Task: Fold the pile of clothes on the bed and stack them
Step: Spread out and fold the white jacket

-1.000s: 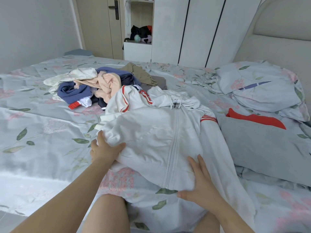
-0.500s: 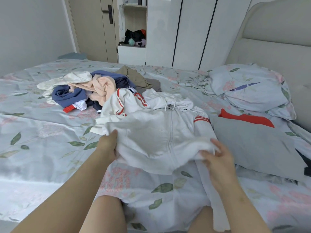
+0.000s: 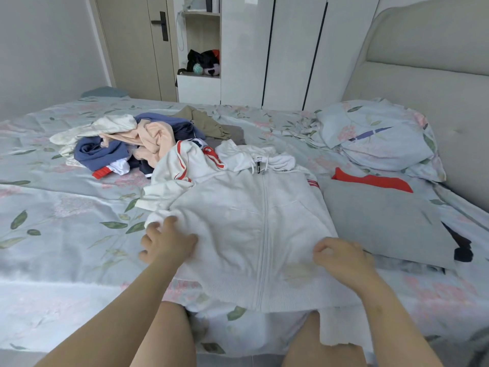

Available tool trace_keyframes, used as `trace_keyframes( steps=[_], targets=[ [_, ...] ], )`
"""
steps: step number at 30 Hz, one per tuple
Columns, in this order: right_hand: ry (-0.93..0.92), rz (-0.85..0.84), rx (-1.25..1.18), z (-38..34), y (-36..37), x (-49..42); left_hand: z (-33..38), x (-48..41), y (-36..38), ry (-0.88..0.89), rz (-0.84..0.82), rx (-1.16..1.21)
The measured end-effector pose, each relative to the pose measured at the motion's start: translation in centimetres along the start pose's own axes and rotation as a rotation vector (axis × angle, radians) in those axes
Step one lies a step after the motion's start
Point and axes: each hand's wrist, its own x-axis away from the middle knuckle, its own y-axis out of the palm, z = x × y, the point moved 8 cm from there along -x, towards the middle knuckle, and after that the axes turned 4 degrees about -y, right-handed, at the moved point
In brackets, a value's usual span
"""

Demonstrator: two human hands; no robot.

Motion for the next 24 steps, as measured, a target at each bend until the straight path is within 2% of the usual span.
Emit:
trace_keyframes(
  steps=[4,6,9,12,15,19,20,22,23,24],
  targets=[
    [-0.212,-0.094,0.004,-3.5,4.6,-0.2,0.6,0.2,1.1,0.261,-0.024,-0.206],
    [-0.273,-0.163,0.073,-4.5,7.4,-0.3,0.3,0.0,1.5,0.301,-0.065,-0.280],
    [-0.294,-0.107,0.118,-5.1,8.9,-0.7,-0.6,-1.1,1.4,0.261,-0.118,-0.296],
    [-0.190,-0.081,-0.166,-5.4,8.8,-1.9,-0.8,-2.4,0.8,0.266,-0.171,-0.131],
    [-0.056,-0.027,-0.320,-5.5,9.6,-3.7,-0.5,-3.1,-0.6,0.298,-0.194,0.065],
    [-0.062,-0.042,-0.372,-8.0,10.1,-5.9,-0.2,-2.9,-4.5,0.302,-0.216,0.623],
    [-0.099,0.011,-0.422,-9.0,9.0,-6.4,-0.1,-2.7,-5.8,0.315,-0.182,0.739],
    [-0.208,0.257,-0.557,-11.0,5.0,-7.1,-0.3,-2.9,-7.8,0.329,-0.094,0.955],
    [-0.260,0.385,-0.620,-11.8,3.0,-7.2,-0.4,-3.0,-8.2,0.336,-0.103,1.044],
    [-0.296,0.443,-0.644,-12.3,2.0,-7.5,-0.4,-3.1,-7.9,0.349,-0.159,1.082]
  ],
)
